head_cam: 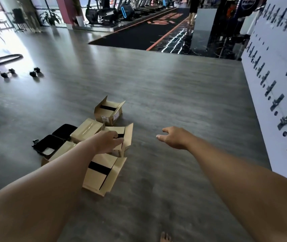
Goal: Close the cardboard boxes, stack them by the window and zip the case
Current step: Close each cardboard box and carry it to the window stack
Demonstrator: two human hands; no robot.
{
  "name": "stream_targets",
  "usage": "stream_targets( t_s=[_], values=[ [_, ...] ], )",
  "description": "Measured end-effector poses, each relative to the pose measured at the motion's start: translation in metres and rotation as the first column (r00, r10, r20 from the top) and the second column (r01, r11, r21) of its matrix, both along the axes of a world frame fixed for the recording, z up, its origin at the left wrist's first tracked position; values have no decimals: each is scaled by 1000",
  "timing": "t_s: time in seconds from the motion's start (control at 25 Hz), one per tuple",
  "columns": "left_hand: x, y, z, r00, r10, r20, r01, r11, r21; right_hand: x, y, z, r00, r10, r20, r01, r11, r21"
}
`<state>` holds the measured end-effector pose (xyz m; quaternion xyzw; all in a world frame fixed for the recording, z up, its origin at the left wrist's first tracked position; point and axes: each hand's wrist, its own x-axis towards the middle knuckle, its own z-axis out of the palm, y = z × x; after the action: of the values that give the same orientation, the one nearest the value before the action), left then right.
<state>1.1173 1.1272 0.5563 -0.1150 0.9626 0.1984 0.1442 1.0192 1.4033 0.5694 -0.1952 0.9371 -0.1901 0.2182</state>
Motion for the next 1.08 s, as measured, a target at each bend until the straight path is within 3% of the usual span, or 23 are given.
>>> stream_targets(
  t_s=[0.36, 0.8, 1.08],
  values=[
    [-196, -39, -5, 991, 129, 22, -129, 991, 33, -241, -51, -8, 990, 126, 56, -126, 992, -8],
    [-484, -125, -2, 971, 240, -11, -237, 964, 122, -540, -153, 2, 972, 236, 10, -236, 970, 57],
    [-633, -164, -16, 940, 335, 58, -333, 942, -44, -715, -221, -24, 930, 366, 30, -367, 927, 77]
  ],
)
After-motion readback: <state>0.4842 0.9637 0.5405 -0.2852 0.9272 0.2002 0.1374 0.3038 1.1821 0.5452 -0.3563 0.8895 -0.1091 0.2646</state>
